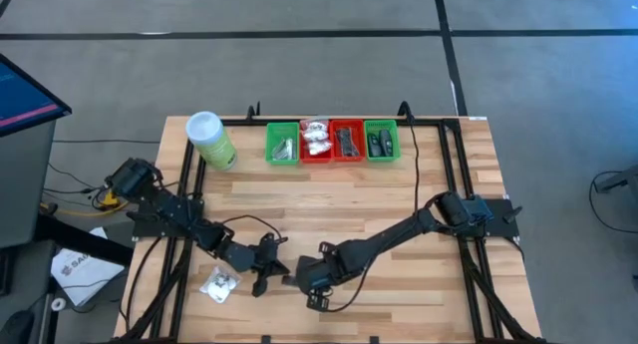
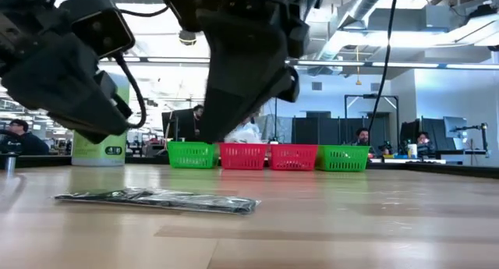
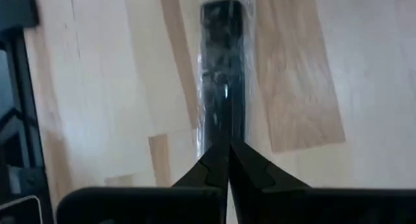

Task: Pick & Place Travel size toiletries
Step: Put the black comb into the right red bin

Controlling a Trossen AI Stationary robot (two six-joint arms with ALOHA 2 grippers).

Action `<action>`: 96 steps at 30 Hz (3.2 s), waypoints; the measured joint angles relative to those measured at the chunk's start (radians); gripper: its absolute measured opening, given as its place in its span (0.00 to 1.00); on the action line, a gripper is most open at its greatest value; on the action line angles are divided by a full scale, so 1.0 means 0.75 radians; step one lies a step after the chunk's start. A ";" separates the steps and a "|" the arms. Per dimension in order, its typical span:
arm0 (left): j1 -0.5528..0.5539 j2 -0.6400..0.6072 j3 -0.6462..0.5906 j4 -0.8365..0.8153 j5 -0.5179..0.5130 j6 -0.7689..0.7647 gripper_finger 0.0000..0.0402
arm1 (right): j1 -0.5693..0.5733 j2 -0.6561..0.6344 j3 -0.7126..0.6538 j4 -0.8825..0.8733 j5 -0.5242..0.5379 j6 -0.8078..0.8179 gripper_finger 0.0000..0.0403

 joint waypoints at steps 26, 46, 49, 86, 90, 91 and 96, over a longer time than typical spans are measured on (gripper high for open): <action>0.009 0.263 0.006 0.154 0.033 -0.116 0.00 | -0.034 0.163 0.005 0.186 -0.029 -0.070 0.72; 0.009 0.262 0.004 0.161 -0.001 -0.117 0.00 | 0.013 0.232 0.010 0.237 0.107 -0.069 0.69; 0.015 0.261 0.002 0.173 -0.008 -0.108 0.00 | 0.022 0.244 0.015 0.211 0.124 -0.069 0.66; 0.044 0.255 0.001 0.218 -0.011 -0.069 0.00 | -0.007 0.267 0.183 -0.112 0.153 -0.160 0.00; 0.049 0.214 0.002 0.219 -0.012 -0.016 0.00 | -0.004 0.283 0.336 -0.348 0.187 -0.197 0.00; 0.049 0.195 0.002 0.217 -0.014 -0.005 0.00 | -0.004 0.285 0.360 -0.391 0.200 -0.209 0.00; 0.048 0.094 0.002 0.189 -0.026 0.070 0.00 | -0.004 0.293 0.428 -0.498 0.225 -0.209 0.00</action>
